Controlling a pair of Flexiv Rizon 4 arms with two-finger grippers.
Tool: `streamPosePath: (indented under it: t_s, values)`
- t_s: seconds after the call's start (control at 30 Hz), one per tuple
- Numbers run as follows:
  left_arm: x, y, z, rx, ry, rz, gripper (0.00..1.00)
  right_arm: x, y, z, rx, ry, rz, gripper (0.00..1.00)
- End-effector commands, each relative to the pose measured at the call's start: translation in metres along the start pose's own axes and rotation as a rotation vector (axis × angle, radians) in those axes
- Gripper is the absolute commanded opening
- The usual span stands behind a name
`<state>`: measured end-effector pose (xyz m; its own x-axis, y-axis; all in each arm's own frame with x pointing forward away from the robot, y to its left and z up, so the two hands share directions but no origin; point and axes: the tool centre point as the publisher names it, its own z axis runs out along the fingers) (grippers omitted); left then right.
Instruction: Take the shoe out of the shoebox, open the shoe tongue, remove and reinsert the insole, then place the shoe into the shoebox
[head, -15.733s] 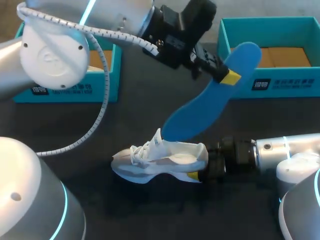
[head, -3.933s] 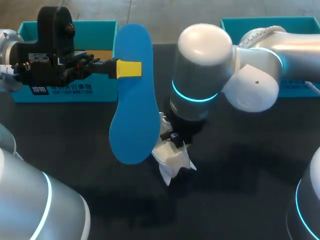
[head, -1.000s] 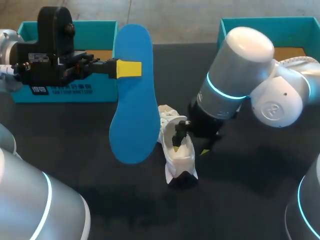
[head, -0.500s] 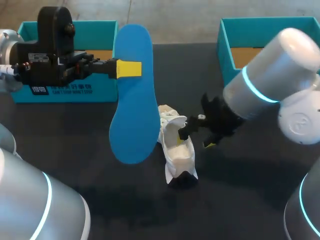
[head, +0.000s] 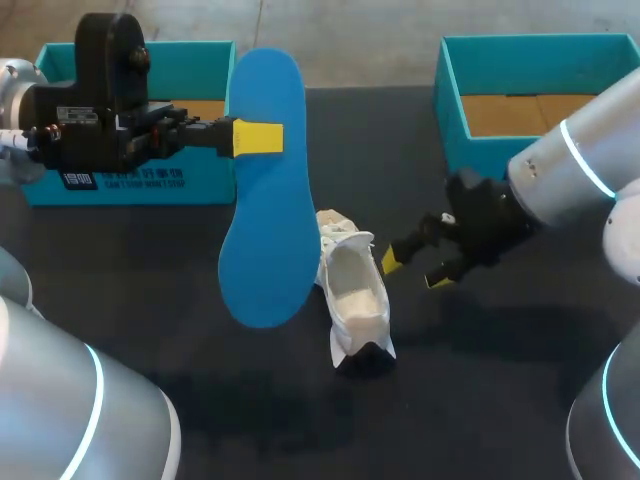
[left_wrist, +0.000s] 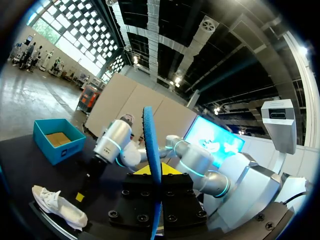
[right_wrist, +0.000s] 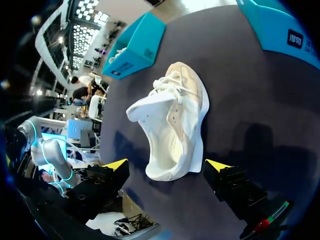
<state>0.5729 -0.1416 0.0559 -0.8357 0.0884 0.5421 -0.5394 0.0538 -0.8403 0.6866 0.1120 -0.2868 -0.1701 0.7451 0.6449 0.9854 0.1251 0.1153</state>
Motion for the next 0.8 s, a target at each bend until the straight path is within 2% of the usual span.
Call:
streamPosePath:
  t_s: [0.03,0.17,0.27,0.4,0.57,0.8]
  values:
    - [0.000,0.000,0.001,0.000,0.000,0.001,0.00,0.000,-0.001,0.001,-0.004,0.002,0.001,1.00]
    - [0.000,0.000,0.001,0.000,0.000,0.001,0.00,0.006,0.010,-0.027,-0.150,0.070,0.079,1.00]
    - [0.000,0.000,0.001,0.000,0.000,0.001,0.00,0.013,0.010,-0.045,-0.180,0.127,0.066,1.00]
    - [0.000,0.000,0.001,0.000,0.000,0.001,0.00,0.020,0.012,-0.052,-0.159,0.159,0.077,1.00]
    - [0.000,0.000,0.001,0.000,0.000,0.001,0.00,0.024,0.016,-0.061,-0.171,0.248,0.099,1.00]
    - [0.000,0.000,0.001,0.000,0.000,0.001,0.00,0.031,0.021,-0.074,-0.168,0.319,0.112,1.00]
